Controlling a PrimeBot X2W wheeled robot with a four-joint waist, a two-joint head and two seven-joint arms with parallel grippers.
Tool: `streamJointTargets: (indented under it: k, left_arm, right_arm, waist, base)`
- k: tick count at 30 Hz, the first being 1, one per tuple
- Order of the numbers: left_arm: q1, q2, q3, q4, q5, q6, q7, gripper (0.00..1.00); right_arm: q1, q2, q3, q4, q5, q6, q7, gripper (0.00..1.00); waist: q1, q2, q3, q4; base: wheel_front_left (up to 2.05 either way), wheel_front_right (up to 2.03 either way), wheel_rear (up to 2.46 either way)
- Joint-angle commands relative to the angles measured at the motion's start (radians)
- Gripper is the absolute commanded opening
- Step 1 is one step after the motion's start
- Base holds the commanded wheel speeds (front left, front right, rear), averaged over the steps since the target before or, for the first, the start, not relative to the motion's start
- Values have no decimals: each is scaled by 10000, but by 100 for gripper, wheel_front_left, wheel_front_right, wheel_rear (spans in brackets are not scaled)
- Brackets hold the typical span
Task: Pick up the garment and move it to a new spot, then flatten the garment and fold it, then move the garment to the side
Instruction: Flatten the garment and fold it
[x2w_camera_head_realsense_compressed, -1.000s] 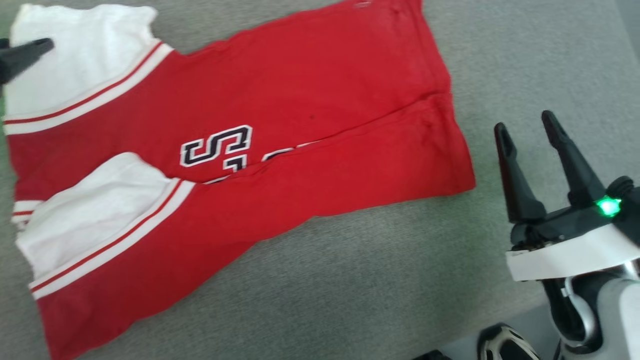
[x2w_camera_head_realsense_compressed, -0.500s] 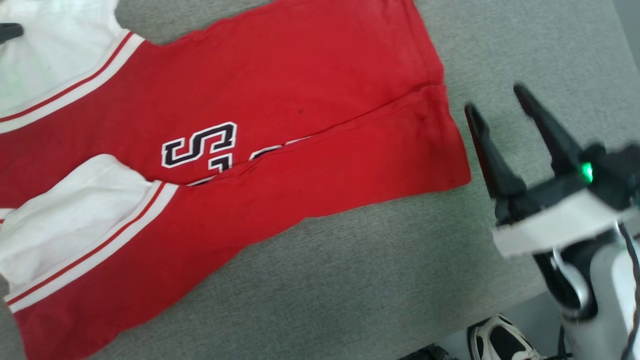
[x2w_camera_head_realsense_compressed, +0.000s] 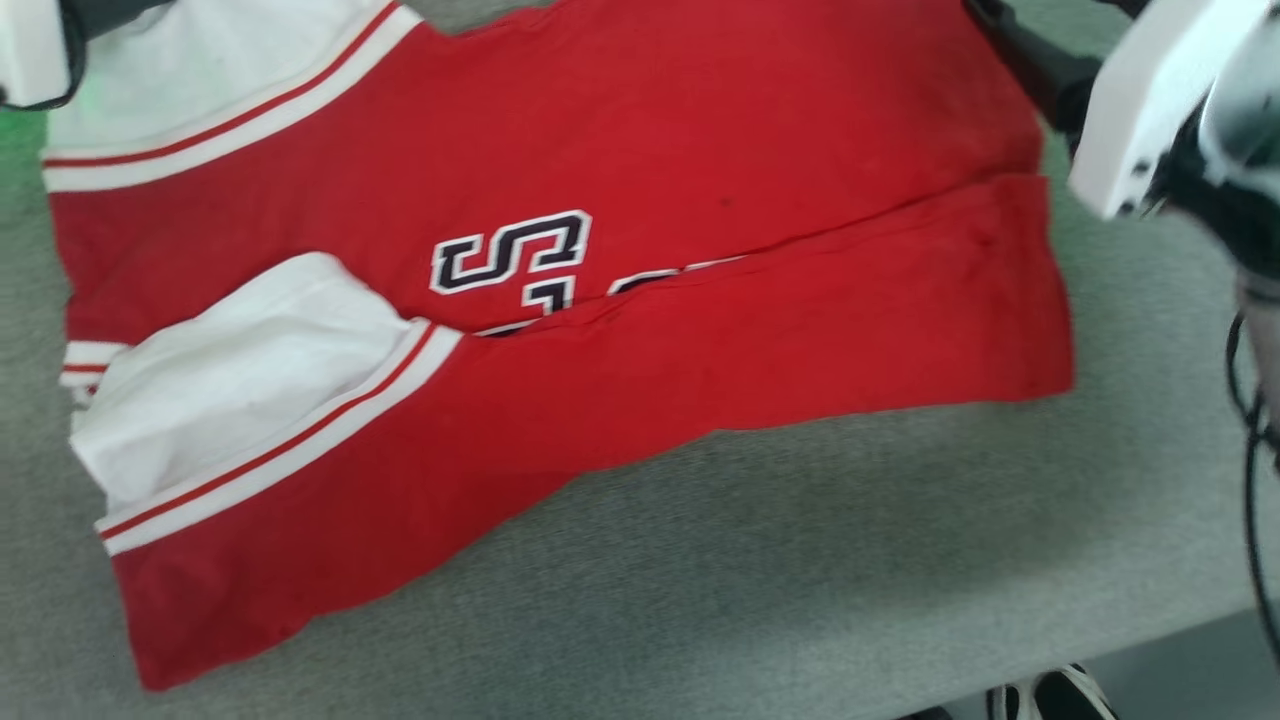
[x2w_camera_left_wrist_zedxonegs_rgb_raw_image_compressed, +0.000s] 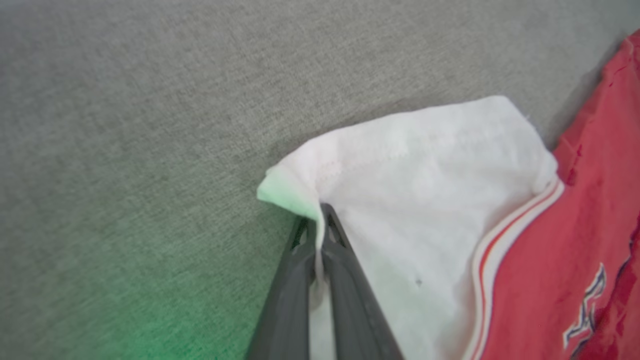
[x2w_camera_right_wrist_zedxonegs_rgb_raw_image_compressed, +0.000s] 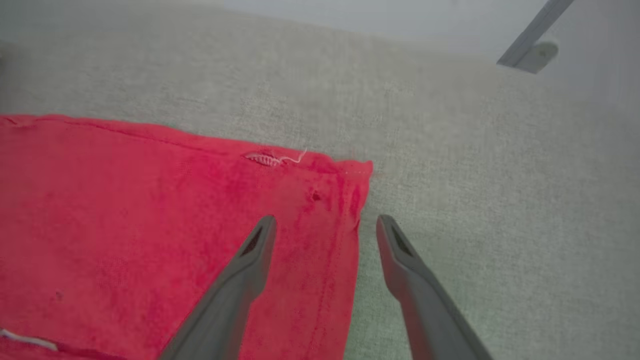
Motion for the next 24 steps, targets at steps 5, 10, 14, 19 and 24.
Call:
streamJointTargets:
  k: [5, 10, 14, 19, 24]
  left_arm:
    - [74, -445, -123, -142, -12, -33, -141, 0]
    - [-91, -741, -109, -310, -26, -29, -294, 0]
    - [-226, -774, -115, -433, -56, -9, -337, 0]
    - [-154, -913, 51, -685, -264, -10, -783, 0]
    - [255, -1000, 354, -1379, -604, -17, -1915, 0]
  right_arm:
    - [-1027, -364, 68, 945, 212, -1, 1496, 100]
    - [-1610, -677, -30, 1535, 150, -1, 2158, 100]
    - [-1753, -601, 163, 2026, 98, -1, 2469, 100]
    - [-1757, -421, 397, 2278, 322, 0, 2338, 0]
    - [-1512, -962, 168, 1684, 448, 0, 1547, 0]
  waist:
    - [0, 0, 316, 647]
    - [0, 0, 594, 981]
    - [0, 0, 733, 1168]
    - [0, 0, 723, 1375]
    - [0, 0, 143, 1794]
  base:
    - [0, 0, 0]
    - [0, 0, 0]
    - [0, 0, 0]
    - [0, 0, 0]
    - [0, 0, 0]
